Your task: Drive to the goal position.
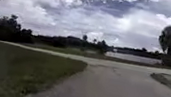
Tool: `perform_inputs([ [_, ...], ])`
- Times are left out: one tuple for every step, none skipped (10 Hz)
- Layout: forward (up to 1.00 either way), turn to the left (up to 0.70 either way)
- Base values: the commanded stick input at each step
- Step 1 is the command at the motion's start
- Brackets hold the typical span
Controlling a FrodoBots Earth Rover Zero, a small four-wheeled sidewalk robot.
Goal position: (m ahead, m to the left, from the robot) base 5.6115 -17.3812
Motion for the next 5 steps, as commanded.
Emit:
perform_inputs([
  [0.7,-0.35],
  [0.7,-0.35],
  [0.7,-0.35],
  [0.7,-0.32],
  [0.7,-0.08],
])
